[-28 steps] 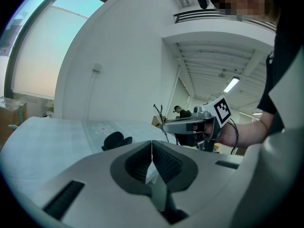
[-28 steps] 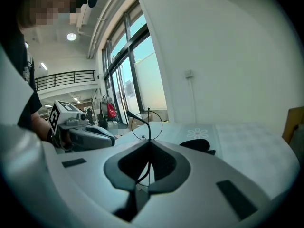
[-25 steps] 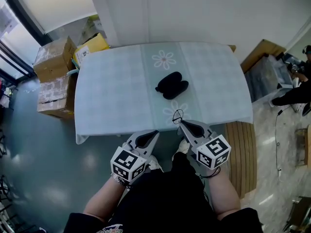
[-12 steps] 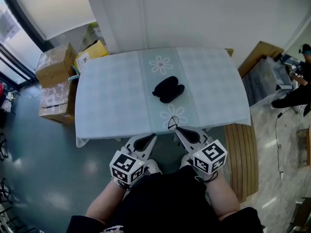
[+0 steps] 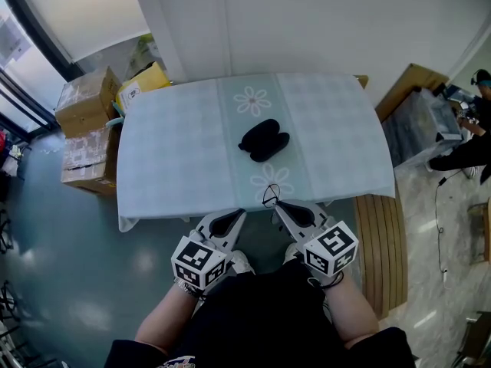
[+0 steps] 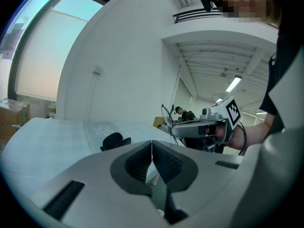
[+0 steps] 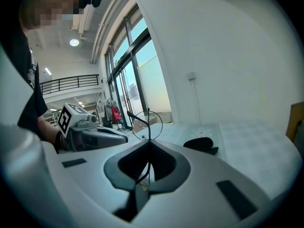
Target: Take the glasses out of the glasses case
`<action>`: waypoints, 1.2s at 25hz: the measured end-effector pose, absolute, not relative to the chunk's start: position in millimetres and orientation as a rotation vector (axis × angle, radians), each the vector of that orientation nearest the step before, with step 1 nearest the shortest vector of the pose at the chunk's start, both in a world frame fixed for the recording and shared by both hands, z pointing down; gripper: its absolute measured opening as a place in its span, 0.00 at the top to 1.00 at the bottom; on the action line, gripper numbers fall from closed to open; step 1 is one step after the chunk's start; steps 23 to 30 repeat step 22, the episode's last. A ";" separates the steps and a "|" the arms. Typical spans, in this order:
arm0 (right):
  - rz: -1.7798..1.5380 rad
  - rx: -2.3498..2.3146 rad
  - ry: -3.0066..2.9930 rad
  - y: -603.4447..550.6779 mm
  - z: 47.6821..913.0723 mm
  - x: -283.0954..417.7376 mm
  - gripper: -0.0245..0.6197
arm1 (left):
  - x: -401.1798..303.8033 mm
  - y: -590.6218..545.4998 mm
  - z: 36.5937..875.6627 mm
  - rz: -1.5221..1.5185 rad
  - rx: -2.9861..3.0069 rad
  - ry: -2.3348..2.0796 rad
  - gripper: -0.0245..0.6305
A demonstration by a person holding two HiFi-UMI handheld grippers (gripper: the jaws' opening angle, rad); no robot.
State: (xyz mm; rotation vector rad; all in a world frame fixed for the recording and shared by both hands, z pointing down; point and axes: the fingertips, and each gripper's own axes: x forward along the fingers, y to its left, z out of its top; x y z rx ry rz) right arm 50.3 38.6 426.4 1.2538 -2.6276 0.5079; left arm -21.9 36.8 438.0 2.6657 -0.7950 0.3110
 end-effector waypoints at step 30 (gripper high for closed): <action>0.498 1.271 -2.623 39.3 420.1 48.9 0.93 | -22.4 36.9 434.1 0.307 2.676 -0.776 0.92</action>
